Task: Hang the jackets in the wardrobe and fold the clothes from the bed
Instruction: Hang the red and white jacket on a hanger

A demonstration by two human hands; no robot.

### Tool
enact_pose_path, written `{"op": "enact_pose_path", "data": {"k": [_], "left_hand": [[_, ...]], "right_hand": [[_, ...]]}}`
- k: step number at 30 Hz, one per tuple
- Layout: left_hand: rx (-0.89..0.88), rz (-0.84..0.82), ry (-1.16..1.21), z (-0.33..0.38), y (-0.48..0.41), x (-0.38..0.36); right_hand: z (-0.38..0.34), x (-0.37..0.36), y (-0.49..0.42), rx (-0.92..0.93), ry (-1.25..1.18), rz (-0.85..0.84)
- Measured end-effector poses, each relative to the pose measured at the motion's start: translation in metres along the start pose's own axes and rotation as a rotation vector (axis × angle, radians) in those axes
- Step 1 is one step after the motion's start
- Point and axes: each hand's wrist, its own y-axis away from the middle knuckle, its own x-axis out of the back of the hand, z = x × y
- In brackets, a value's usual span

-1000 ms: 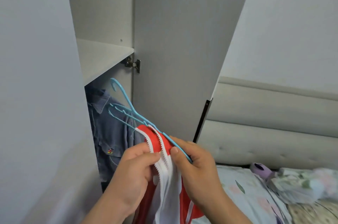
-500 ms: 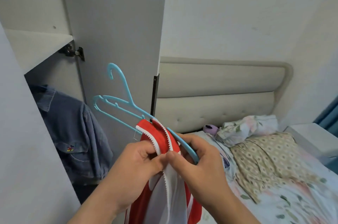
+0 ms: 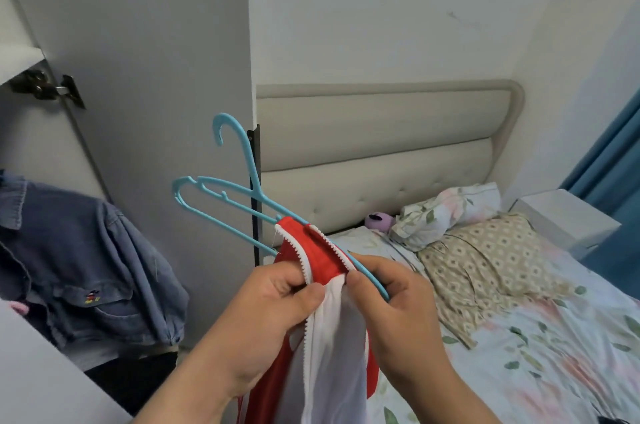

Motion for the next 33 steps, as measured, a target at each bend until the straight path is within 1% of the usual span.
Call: {"op": "enact_pose_path", "data": {"k": [3, 5, 9, 14, 19, 21, 24, 27, 31, 33], "left_hand": [[0.034, 0.028, 0.009, 0.0, -0.028, -0.004], [0.059, 0.026, 0.032, 0.003, -0.047, -0.008], [0.108, -0.08, 0.125, 0.01, -0.091, -0.026], [0.172, -0.318, 0.305, 0.016, -0.14, -0.063], [0.272, -0.653, 0.41, 0.005, -0.174, -0.111], [0.333, -0.759, 0.425, -0.005, -0.185, -0.13], [0.417, -0.886, 0.413, -0.022, -0.196, -0.156], [0.491, -0.956, 0.377, -0.038, -0.202, -0.175], [0.534, -0.944, 0.277, -0.057, -0.224, -0.184], [0.493, -0.906, 0.233, -0.066, -0.242, -0.184]], "right_hand": [[0.009, 0.007, -0.02, -0.001, 0.041, 0.045], [0.015, 0.012, -0.033, -0.001, 0.021, 0.087], [0.022, 0.034, -0.064, -0.021, -0.096, 0.18], [0.021, 0.078, -0.085, 0.015, -0.108, 0.277], [0.024, 0.132, -0.074, 0.011, -0.054, 0.393], [0.028, 0.147, -0.063, -0.011, -0.047, 0.48], [0.031, 0.16, -0.043, -0.042, -0.01, 0.669], [0.031, 0.161, -0.027, -0.06, 0.044, 0.825], [0.036, 0.162, -0.014, -0.102, 0.124, 1.003], [0.039, 0.167, -0.007, -0.11, 0.13, 1.099]]}}
